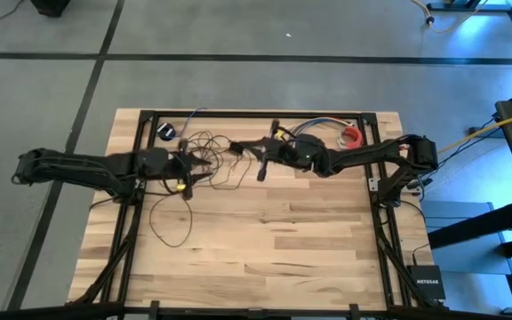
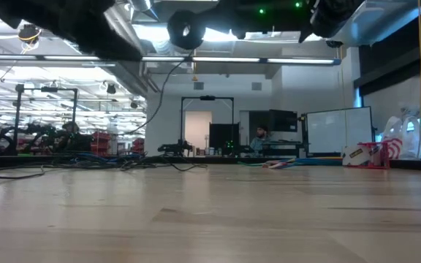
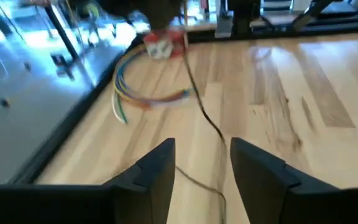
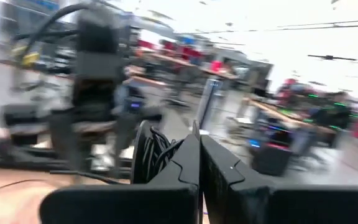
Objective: Coiling cords
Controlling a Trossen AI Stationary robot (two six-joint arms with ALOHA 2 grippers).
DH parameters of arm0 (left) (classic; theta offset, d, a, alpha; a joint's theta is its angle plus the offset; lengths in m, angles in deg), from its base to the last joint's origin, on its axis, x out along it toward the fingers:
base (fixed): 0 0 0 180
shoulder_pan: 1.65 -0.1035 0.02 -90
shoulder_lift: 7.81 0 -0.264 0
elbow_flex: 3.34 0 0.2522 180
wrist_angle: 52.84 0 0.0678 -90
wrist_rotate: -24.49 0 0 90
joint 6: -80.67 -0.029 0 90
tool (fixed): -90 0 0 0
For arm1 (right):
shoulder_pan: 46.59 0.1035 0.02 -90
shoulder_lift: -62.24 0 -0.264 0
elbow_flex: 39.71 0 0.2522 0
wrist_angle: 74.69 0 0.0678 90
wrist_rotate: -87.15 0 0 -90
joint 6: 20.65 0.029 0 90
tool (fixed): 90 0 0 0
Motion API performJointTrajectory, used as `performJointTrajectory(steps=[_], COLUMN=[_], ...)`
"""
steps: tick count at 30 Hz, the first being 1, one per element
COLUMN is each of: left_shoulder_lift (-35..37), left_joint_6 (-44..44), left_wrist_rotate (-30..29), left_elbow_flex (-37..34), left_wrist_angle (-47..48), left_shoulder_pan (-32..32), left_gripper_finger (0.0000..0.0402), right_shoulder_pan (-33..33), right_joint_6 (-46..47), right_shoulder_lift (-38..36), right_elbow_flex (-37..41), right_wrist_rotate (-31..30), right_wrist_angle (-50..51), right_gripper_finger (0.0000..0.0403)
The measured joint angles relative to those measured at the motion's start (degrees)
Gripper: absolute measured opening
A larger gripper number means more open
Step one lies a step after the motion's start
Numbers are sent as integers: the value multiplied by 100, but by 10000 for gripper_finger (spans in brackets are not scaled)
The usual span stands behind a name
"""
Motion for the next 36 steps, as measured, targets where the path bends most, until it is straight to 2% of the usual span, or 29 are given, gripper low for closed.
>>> performJointTrajectory(steps=[4,13,17,19,24,27,32,36], left_shoulder_lift=[-267,-1539,-2161,-2386,-2692,-2725,-2608,-2596], left_joint_6=[141,130,149,219,409,437,588,628], left_wrist_rotate=[-10,-33,-495,-733,-722,-607,-37,-15], left_elbow_flex=[-205,-368,-366,-339,-335,-335,-330,-328], left_wrist_angle=[-443,-2471,-3157,-3328,-3672,-3690,-3592,-3562], left_shoulder_pan=[2,0,-2,-6,2,0,3,-16], left_gripper_finger=[146,132,131,131,131,131,131,131], right_shoulder_pan=[-2,-2,-2,-2,-2,-2,-2,-2], right_joint_6=[-114,-150,-152,-153,-181,-183,-185,-185], right_shoulder_lift=[-6,-6,-1,-2,-4,-2,-1,-1], right_elbow_flex=[-104,-149,-152,-152,-152,-152,-152,-152], right_wrist_rotate=[-520,-562,-562,-562,-562,-562,-562,-559], right_wrist_angle=[3,127,292,274,271,278,280,267], right_gripper_finger=[7,5,9,8,6,8,6,7])
